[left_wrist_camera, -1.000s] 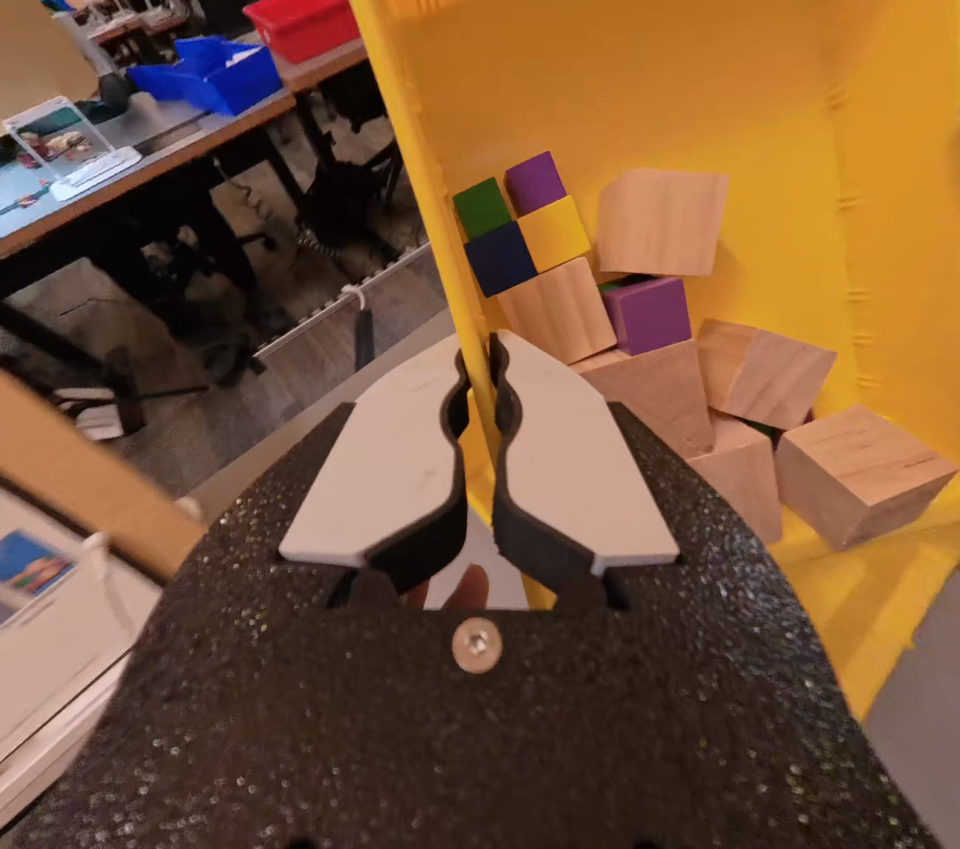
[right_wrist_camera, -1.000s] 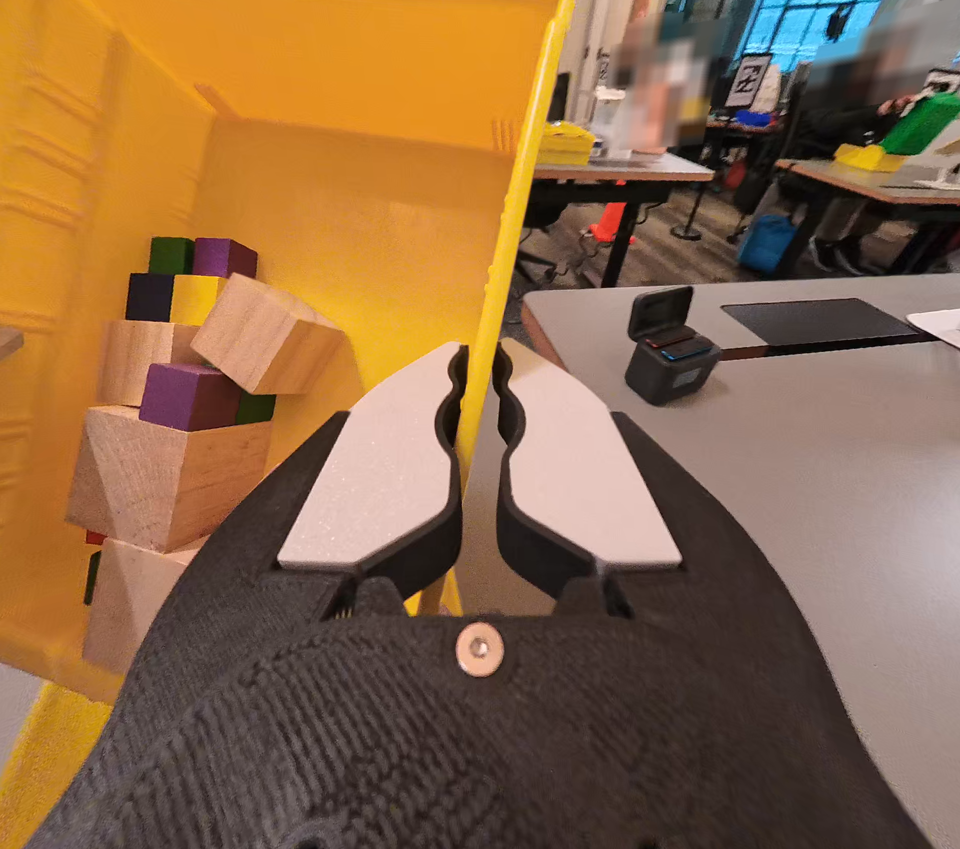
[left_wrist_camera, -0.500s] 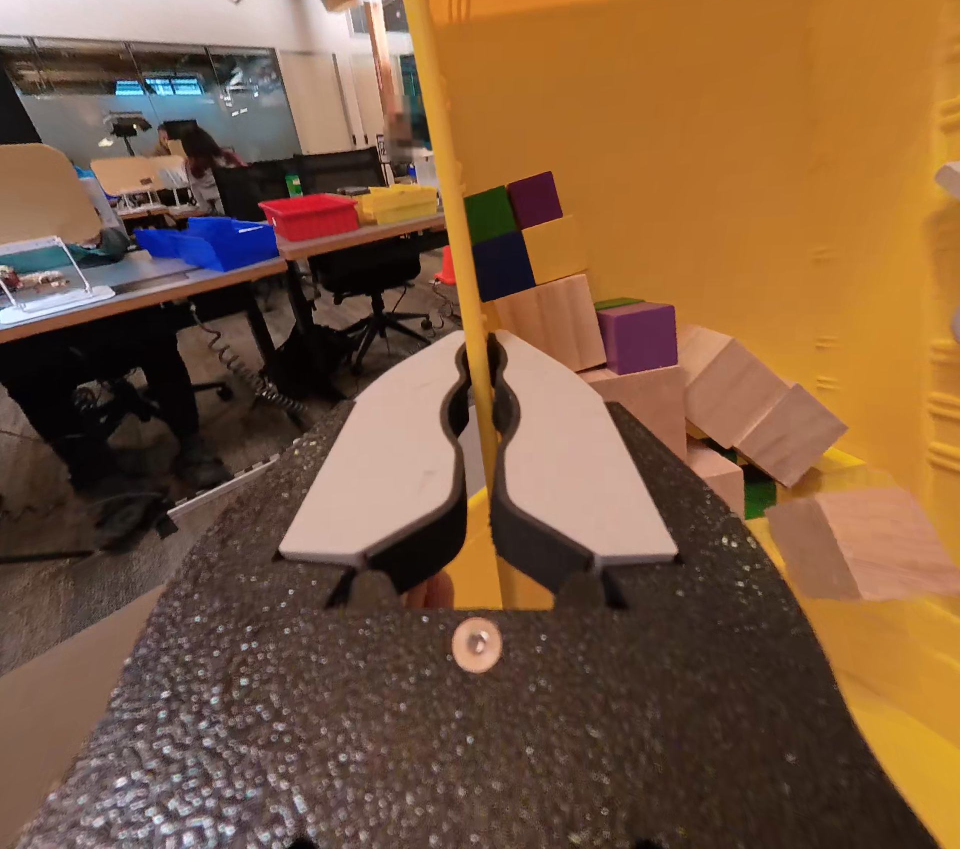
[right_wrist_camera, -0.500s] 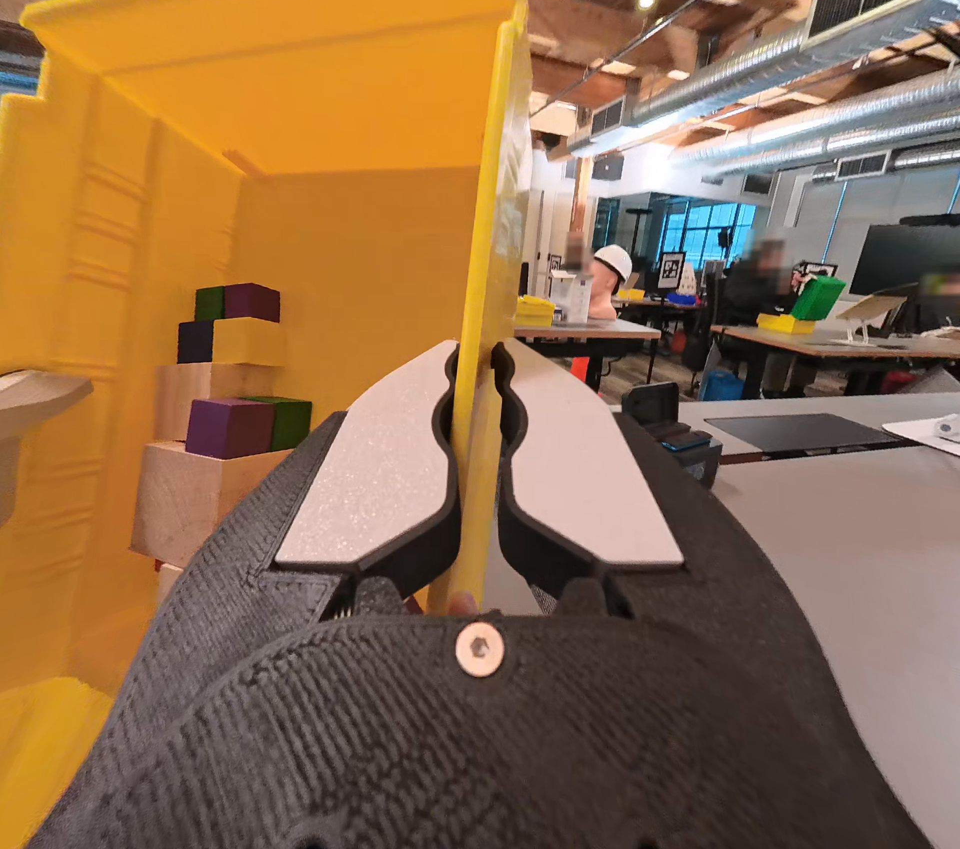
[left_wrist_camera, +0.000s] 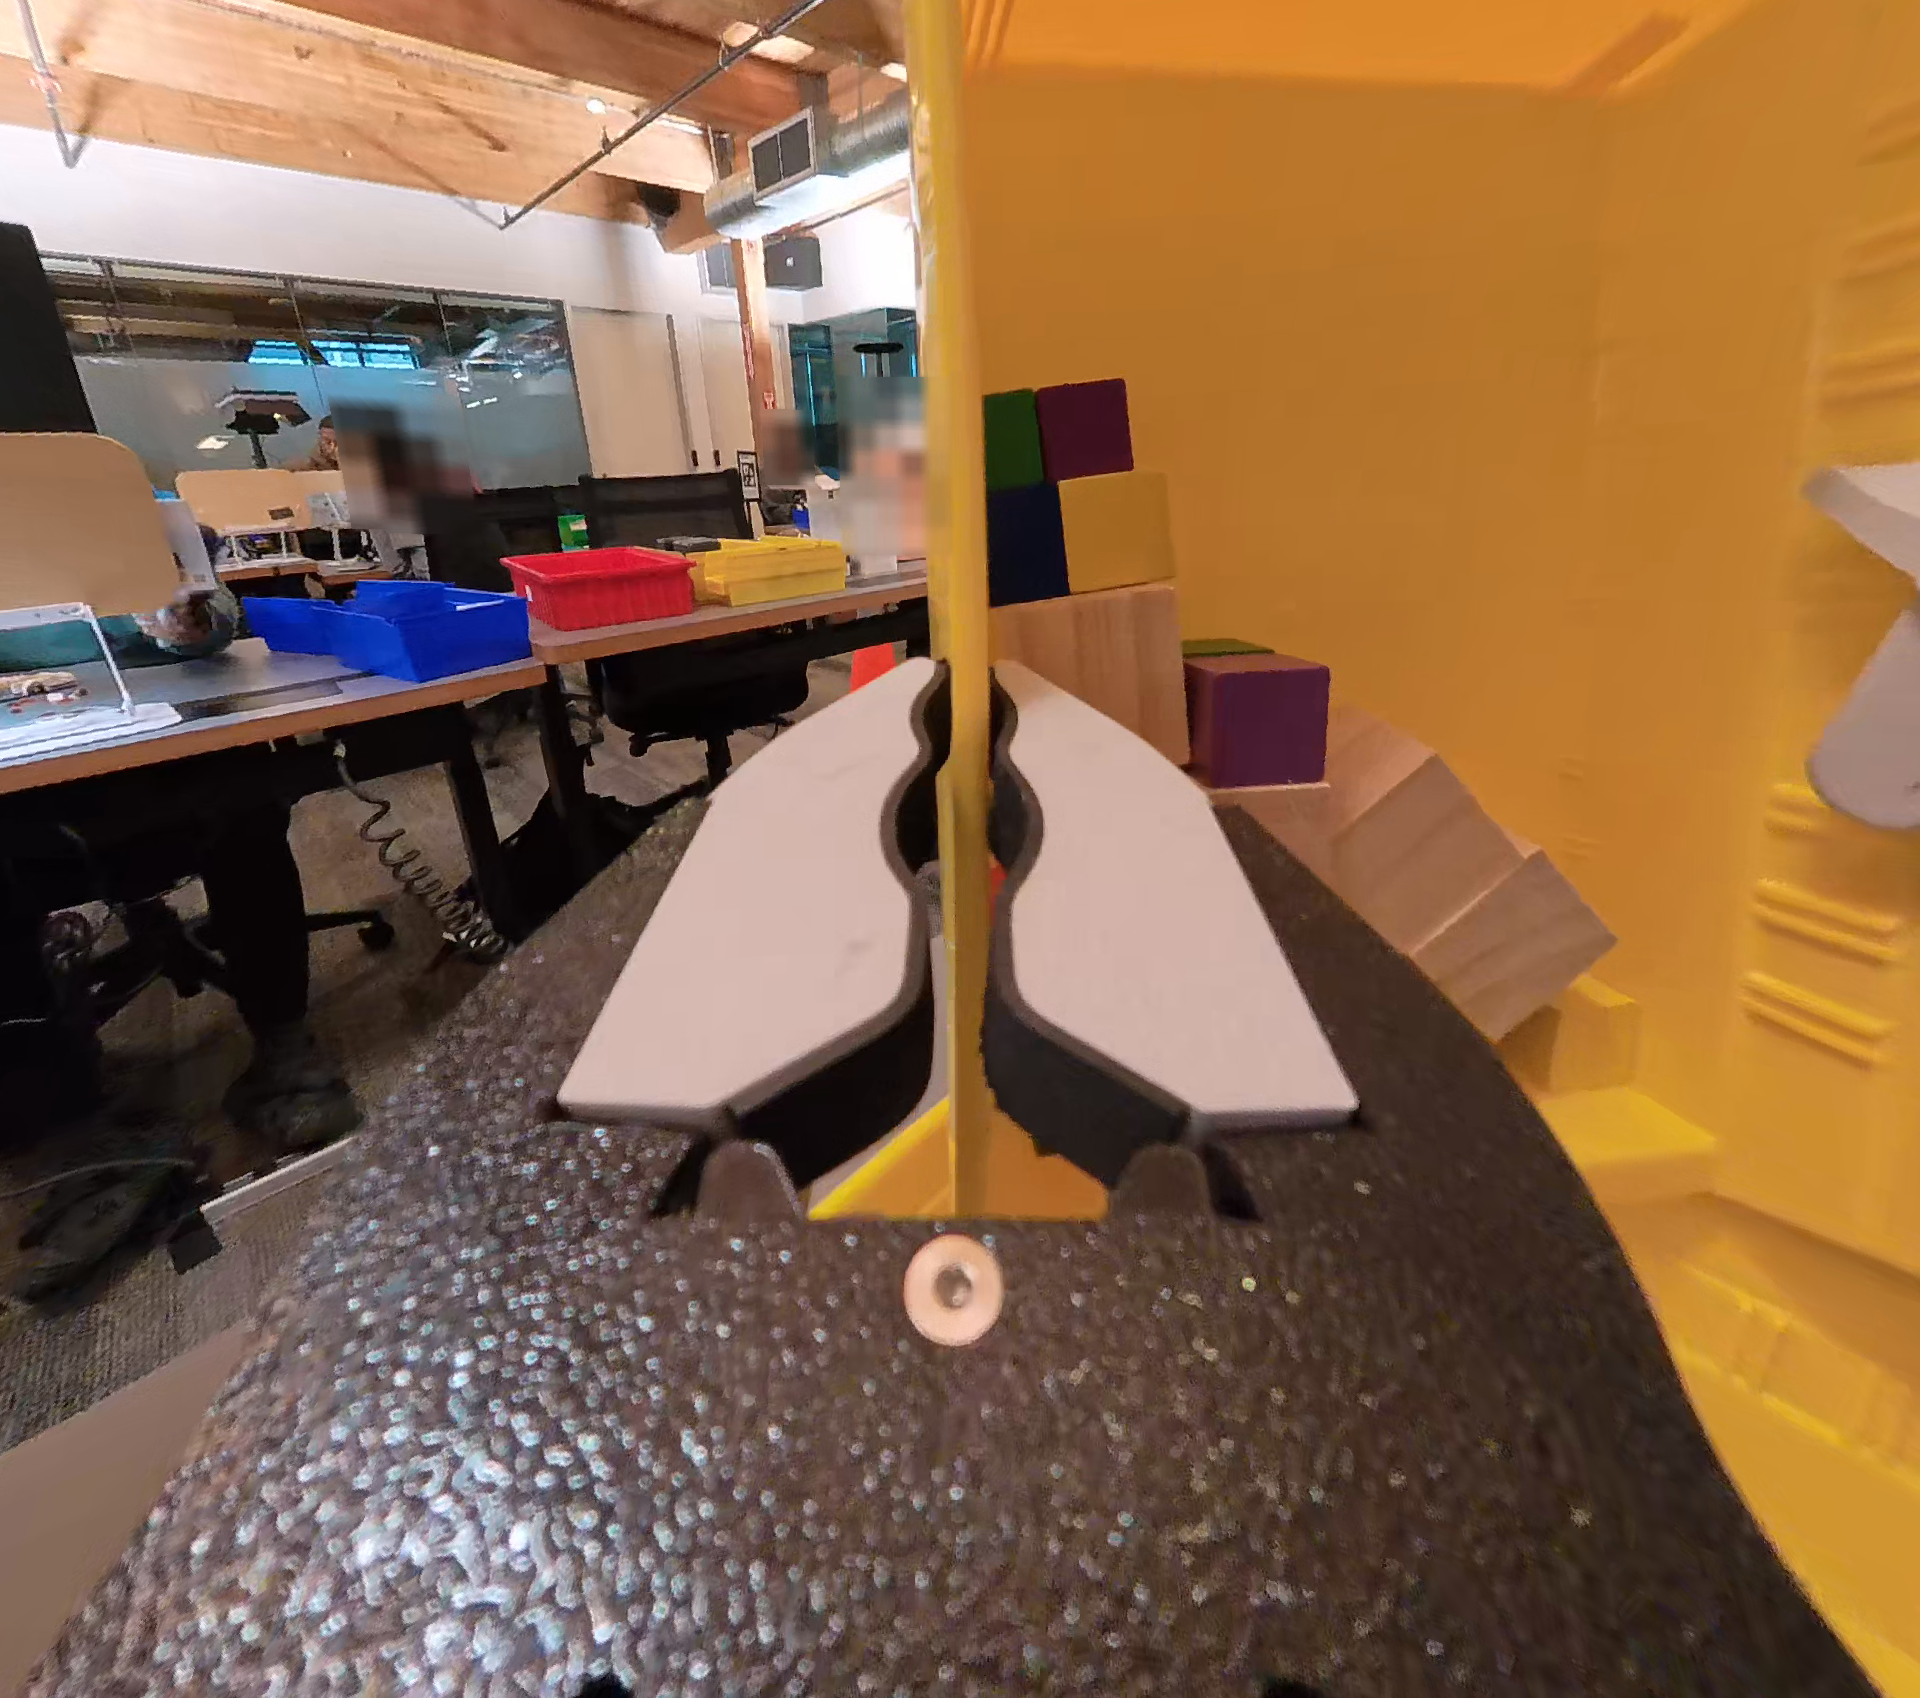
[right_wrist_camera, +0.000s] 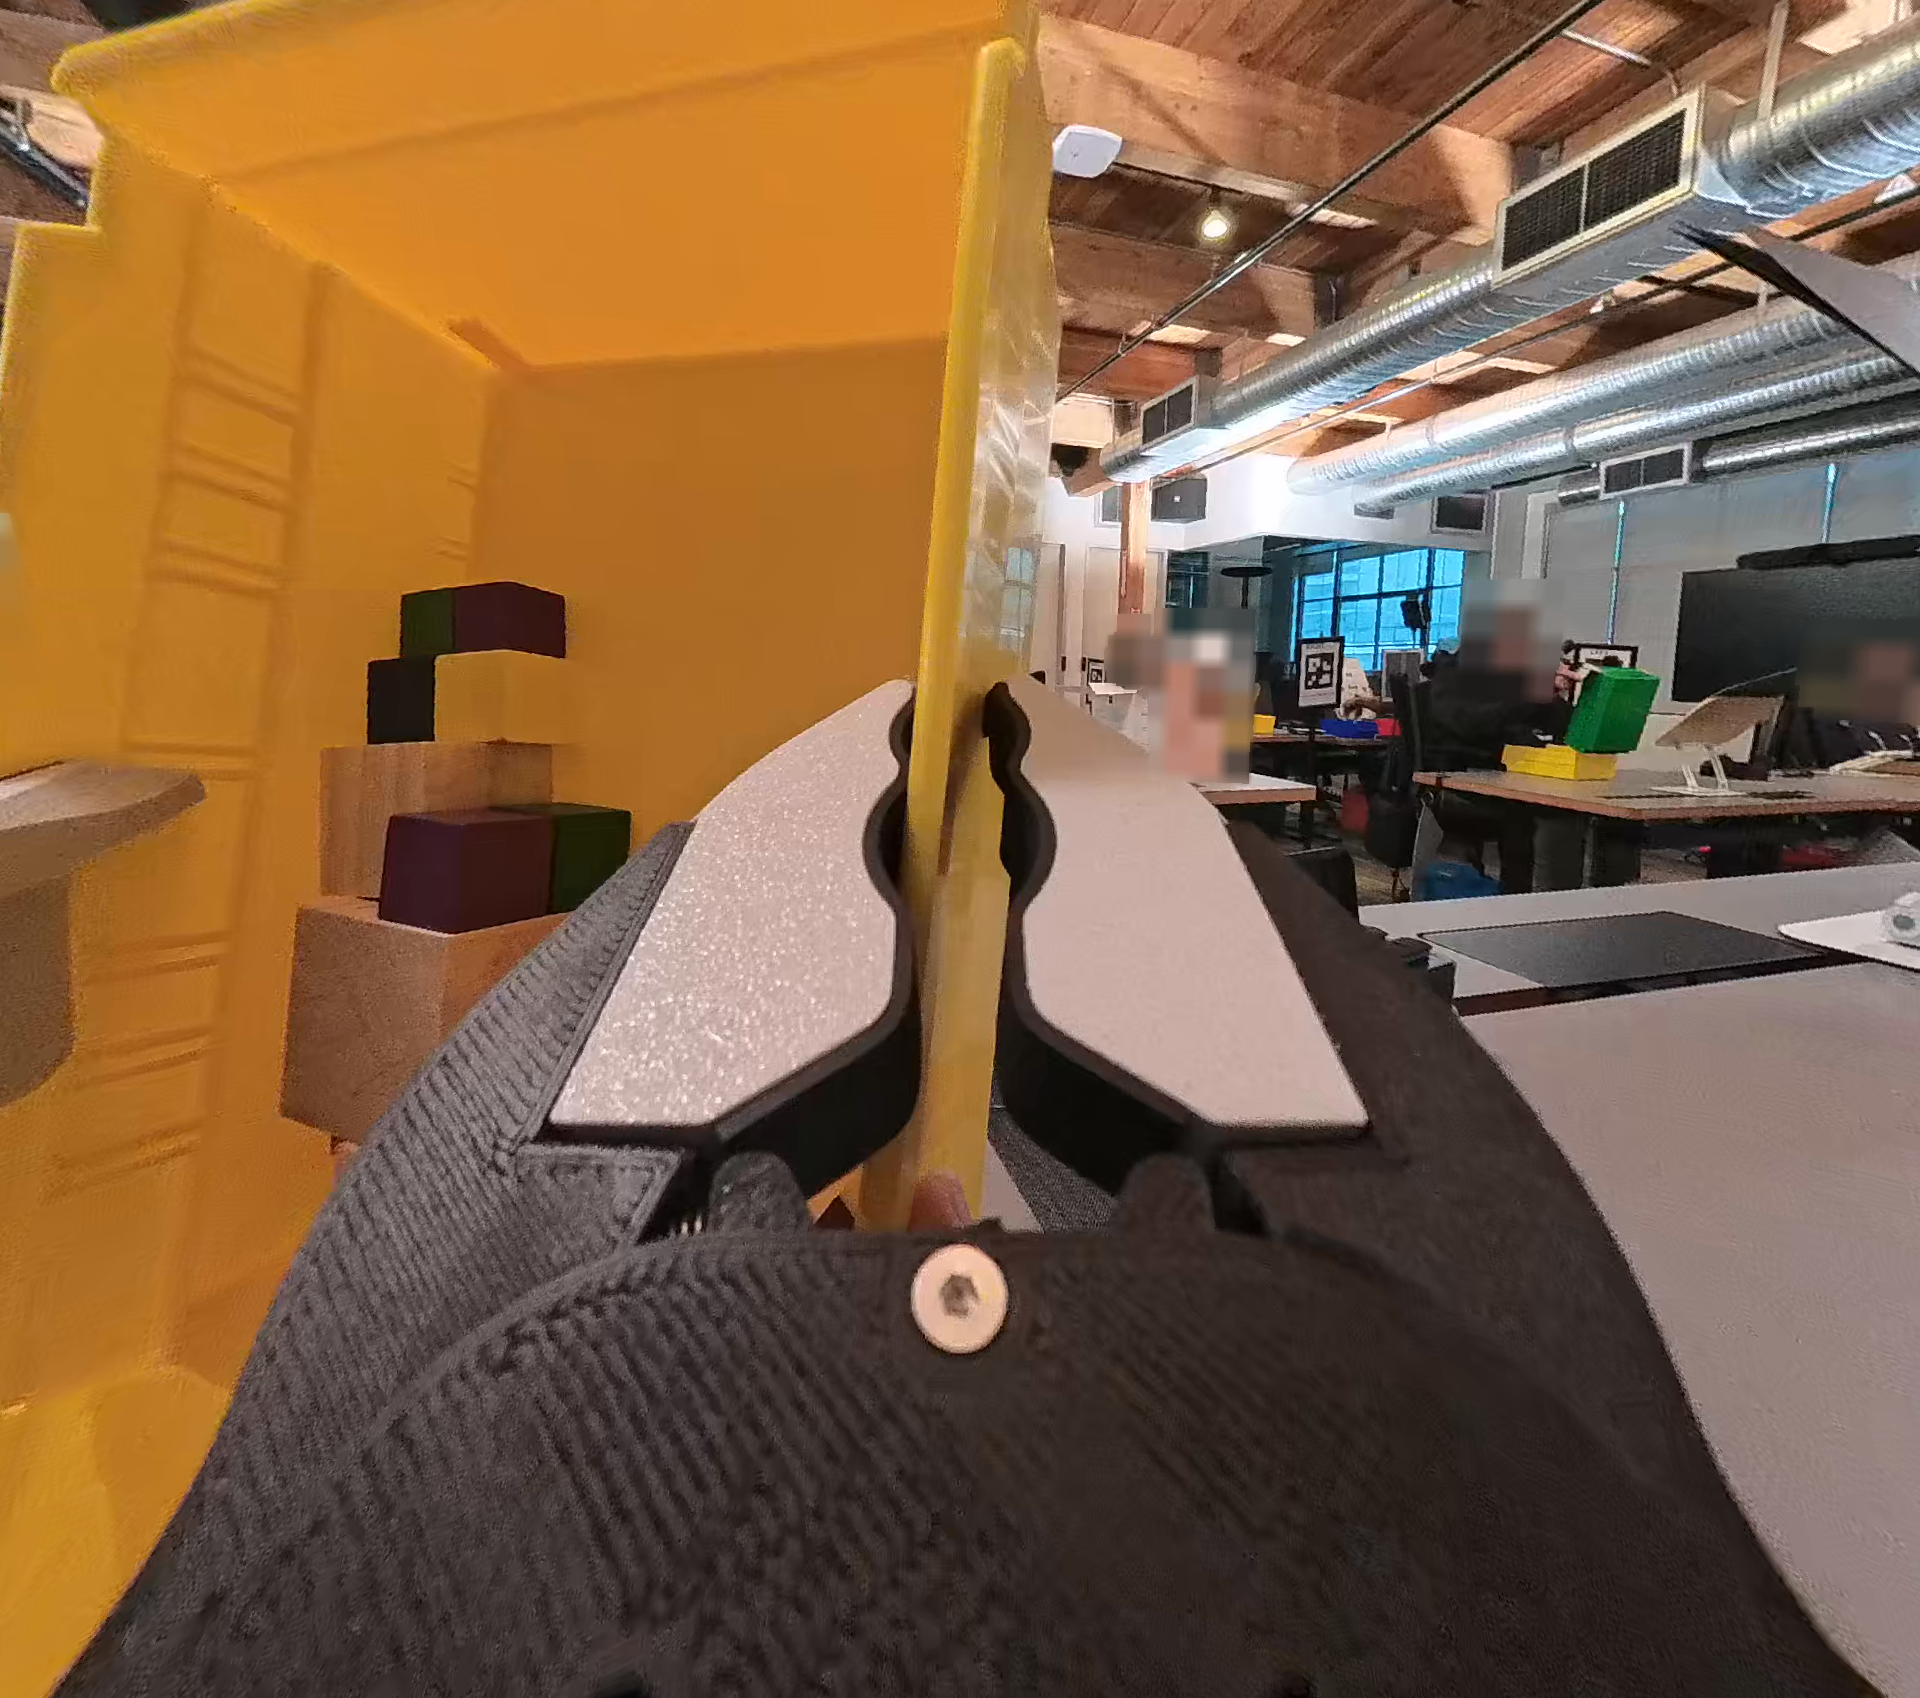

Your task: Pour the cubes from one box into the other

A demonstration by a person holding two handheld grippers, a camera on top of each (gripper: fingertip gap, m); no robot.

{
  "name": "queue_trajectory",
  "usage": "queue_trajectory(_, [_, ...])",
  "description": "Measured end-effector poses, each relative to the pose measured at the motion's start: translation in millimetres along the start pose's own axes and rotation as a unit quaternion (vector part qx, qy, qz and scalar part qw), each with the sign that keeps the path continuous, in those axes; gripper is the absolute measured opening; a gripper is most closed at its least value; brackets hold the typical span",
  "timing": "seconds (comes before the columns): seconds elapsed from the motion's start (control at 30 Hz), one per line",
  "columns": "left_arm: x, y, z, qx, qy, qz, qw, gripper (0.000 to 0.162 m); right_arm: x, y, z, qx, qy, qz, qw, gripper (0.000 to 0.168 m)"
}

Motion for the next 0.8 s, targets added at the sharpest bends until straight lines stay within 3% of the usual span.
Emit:
queue_trajectory(0.3, [-14,0,-3,-0.003,0.001,0.0,1.0,0.004,-6,2,-3,0.039,0.028,-0.018,0.999,0.009])
queue_trajectory(0.8, [-11,-1,4,0.023,0.056,-0.011,0.998,0.004,-25,-11,6,0.018,0.125,-0.047,0.991,0.008])
Point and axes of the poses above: each gripper's, where its closed fingertips meet, y back along the fingers, x out of its underside, z = x × y across the jaws, the point moved 1 cm from there along y, back along the fingers, and after that the axes turned 12 degrees about -x, right-handed, at the moved point
